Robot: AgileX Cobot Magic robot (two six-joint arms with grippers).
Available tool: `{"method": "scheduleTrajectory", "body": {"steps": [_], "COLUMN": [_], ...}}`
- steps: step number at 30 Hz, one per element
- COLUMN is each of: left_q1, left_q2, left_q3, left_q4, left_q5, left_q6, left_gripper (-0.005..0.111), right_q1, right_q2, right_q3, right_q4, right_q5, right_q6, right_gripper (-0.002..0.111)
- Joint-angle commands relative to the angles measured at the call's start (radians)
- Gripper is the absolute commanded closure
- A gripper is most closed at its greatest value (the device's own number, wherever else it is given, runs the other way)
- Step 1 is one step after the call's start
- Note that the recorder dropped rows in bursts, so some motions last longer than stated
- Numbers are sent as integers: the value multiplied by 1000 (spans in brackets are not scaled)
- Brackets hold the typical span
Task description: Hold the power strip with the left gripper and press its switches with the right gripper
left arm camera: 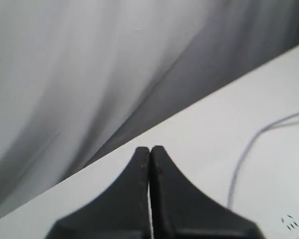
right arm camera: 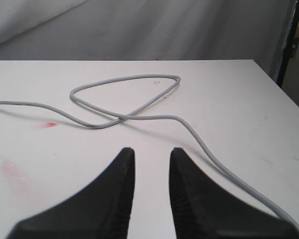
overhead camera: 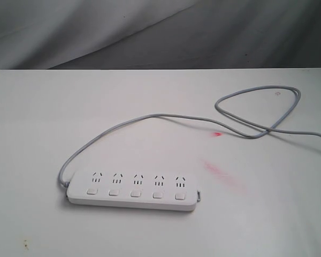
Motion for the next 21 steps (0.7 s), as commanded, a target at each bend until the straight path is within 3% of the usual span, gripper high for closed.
{"method": "scheduleTrajectory", "body": {"steps": [1, 4, 7, 17, 21], "left_q1": [33, 93, 161, 369, 413], "left_q2": [65, 103, 148, 431, 544], "left_q3": [-4, -4, -4, -4, -29], "left_q4": [-358, -591, -723, -862, -874], "left_q5": [17, 0, -7, 22, 19], "left_q6": [416, 586, 692, 1469, 1481], "left_gripper": [106, 106, 106, 106, 106], "right_q1": [-1, -1, -1, -1, -1], "right_q2": [-5, -5, -5, -5, -5], "right_q3": [3, 3, 3, 3, 3], "right_q4": [-8, -8, -8, -8, -8], "right_q5": [-4, -4, -4, -4, -4], "right_q6": [-11, -11, -11, -11, -11], "right_gripper": [85, 85, 85, 85, 85]}}
